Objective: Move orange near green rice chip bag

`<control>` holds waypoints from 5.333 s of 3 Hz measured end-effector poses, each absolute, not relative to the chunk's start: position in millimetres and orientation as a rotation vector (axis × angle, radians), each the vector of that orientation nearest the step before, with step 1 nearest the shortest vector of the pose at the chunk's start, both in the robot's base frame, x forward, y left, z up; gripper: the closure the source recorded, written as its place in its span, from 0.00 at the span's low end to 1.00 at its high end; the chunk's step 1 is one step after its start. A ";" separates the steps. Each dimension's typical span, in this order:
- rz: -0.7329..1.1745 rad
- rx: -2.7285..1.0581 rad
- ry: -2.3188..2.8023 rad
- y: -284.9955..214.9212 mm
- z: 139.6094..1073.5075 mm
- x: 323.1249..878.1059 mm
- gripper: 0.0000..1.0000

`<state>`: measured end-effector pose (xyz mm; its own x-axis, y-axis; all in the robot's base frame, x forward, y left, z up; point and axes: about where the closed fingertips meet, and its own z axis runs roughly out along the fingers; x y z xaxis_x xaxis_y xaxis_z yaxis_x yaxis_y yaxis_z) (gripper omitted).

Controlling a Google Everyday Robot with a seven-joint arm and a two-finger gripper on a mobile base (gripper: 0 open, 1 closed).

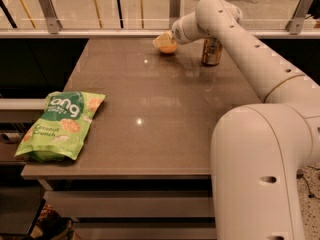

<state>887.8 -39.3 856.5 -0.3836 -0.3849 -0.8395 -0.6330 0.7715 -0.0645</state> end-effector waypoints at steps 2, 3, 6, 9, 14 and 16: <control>0.338 -0.770 2.025 -34.0 850.6 888.3 0.87; 0.341 -0.773 2.027 -31.6 848.0 888.4 1.00; 0.343 -0.774 2.029 -30.2 850.0 888.5 1.00; 0.313 -0.774 2.010 -30.6 871.7 885.1 1.00; 0.341 -0.744 1.909 -37.1 950.3 756.2 1.00; 0.363 -0.792 1.914 -36.8 954.2 759.4 1.00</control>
Offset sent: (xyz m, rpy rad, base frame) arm 0.0002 0.0023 -0.0025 -0.0002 0.0032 0.0028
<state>759.4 -36.8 954.2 -0.2933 -0.3679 -0.8824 -0.6655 0.7412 -0.0879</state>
